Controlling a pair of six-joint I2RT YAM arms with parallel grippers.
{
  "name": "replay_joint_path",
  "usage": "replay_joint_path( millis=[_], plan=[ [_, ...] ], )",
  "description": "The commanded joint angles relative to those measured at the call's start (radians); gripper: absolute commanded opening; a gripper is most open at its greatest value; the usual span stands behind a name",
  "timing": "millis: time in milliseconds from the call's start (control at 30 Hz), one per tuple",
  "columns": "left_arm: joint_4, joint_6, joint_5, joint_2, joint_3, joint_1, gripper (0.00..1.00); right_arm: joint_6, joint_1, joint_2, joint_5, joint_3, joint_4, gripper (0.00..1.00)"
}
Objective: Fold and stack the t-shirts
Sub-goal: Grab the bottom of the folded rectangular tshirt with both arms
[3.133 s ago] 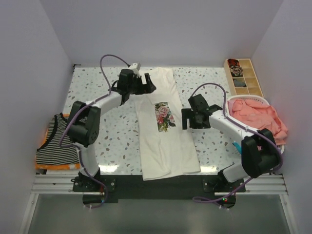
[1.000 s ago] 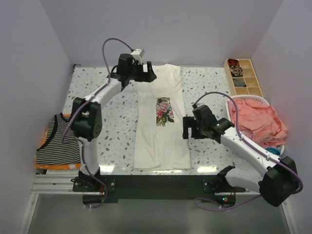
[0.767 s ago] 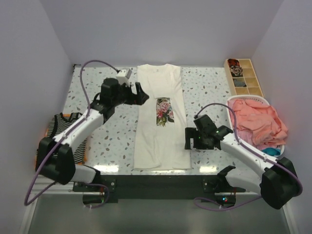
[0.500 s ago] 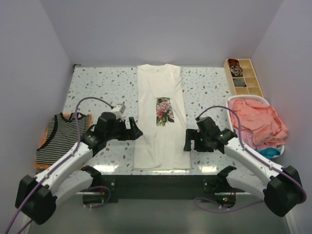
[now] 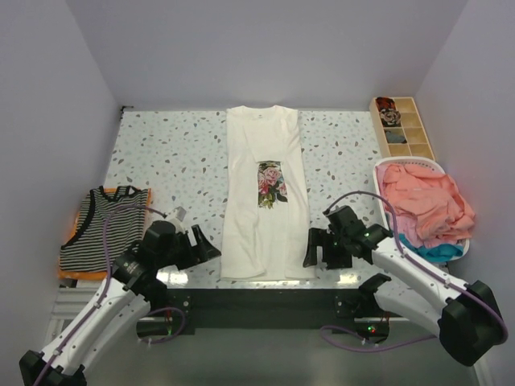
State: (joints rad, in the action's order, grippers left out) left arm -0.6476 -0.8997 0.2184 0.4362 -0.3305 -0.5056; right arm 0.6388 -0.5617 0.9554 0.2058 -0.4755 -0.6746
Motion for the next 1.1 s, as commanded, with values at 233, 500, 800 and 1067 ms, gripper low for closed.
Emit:
replay_joint_path(
  millis=[233,500,800,1067],
  plan=[
    [-0.078,-0.056,0.044,0.038,0.019,-0.007,0.73,0.035,0.003,0.014,0.038,0.048,0.041,0.88],
    [-0.018,-0.068,-0.091,0.185,-0.022,-0.085,0.71,0.029,0.003,0.083,0.032,0.049,0.11,0.88],
    [0.103,-0.215,-0.272,0.387,-0.035,-0.384,0.77,0.039,0.002,0.069,0.021,0.052,0.101,0.88],
    [0.207,-0.245,-0.349,0.449,-0.041,-0.458,0.73,0.094,0.003,0.049,0.017,0.078,0.138,0.88]
  ],
)
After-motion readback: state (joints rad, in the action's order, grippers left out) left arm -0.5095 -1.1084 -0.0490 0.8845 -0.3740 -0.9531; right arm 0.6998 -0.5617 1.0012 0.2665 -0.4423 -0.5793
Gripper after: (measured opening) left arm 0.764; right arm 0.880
